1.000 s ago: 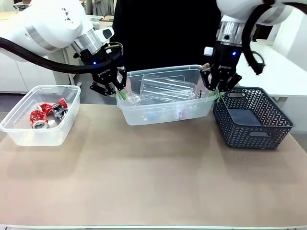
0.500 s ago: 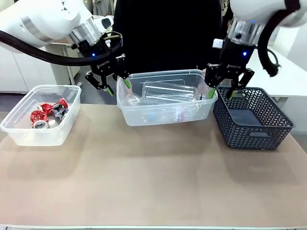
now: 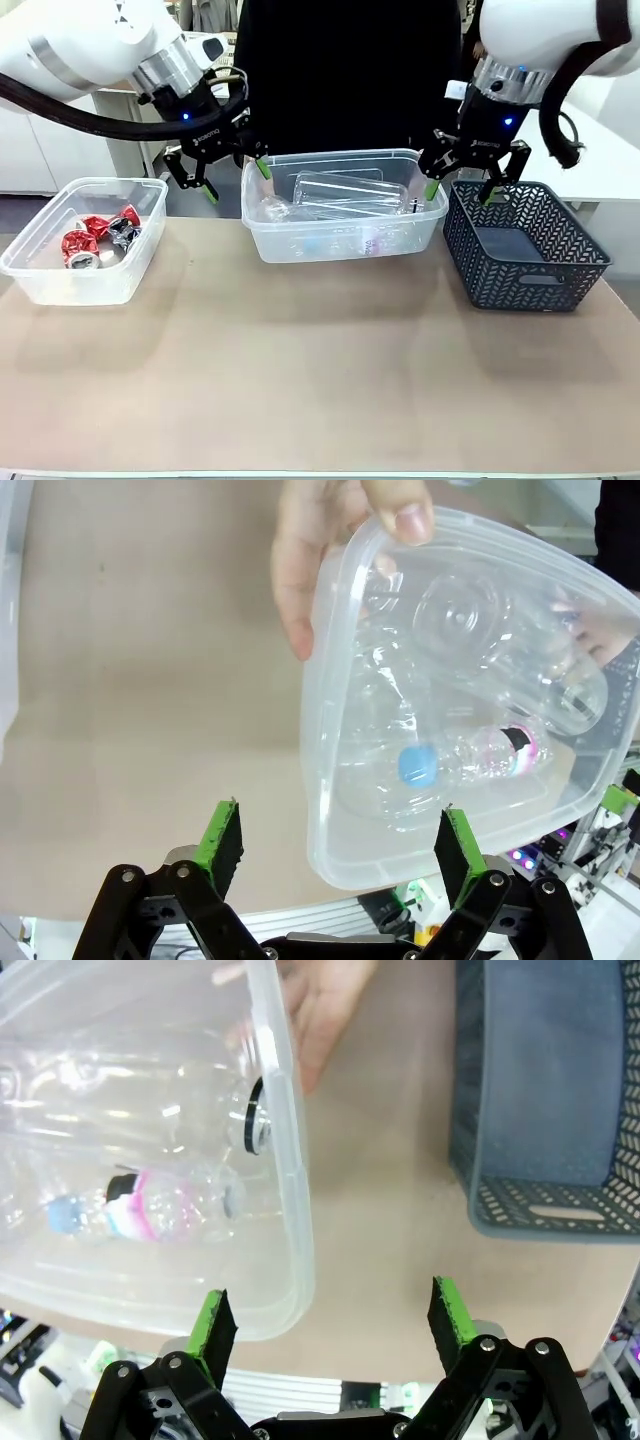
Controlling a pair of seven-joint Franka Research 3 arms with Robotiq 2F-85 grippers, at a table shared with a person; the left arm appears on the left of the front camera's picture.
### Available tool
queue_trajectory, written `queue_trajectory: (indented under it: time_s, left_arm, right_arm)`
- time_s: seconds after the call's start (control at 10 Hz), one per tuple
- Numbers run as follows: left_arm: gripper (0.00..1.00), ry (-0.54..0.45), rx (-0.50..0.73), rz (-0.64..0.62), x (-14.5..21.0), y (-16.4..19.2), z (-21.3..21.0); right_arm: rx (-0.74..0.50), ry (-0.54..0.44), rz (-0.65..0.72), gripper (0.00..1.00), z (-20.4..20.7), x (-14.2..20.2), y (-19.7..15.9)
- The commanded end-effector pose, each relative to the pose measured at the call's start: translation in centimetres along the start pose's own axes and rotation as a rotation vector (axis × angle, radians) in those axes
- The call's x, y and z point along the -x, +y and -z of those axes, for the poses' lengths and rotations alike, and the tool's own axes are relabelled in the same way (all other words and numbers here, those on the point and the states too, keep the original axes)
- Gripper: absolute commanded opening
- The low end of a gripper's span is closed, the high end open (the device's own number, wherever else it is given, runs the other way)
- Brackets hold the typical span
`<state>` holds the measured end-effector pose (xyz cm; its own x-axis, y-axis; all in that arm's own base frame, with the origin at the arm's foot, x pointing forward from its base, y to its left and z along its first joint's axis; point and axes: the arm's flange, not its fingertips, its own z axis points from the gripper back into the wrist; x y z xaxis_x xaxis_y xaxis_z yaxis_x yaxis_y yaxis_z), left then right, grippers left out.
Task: Sort the waste into each basket.
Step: Release the Organizing box you were holding.
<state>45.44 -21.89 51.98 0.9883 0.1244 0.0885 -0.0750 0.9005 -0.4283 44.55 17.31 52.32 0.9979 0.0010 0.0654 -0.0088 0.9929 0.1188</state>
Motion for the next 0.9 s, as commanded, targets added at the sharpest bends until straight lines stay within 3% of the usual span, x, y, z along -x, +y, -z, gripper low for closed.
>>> queue_trajectory:
  time_s: [0.0, 0.1, 0.8]
  left_arm:
    - [1.0, 0.006, 0.008, -0.008, 0.0, 0.4, 0.1]
    - [1.0, 0.0, 0.0, 0.0, 0.0, 0.0, 0.0]
    - [1.0, 0.0, 0.0, 0.0, 0.0, 0.0, 0.0]
  right_arm:
    - [0.007, 0.056, -0.004, 1.0, 1.5, -0.6, 0.2]
    - [0.0, 0.0, 0.0, 1.0, 0.0, 0.0, 0.0]
    - [0.0, 0.0, 0.0, 1.0, 0.0, 0.0, 0.0]
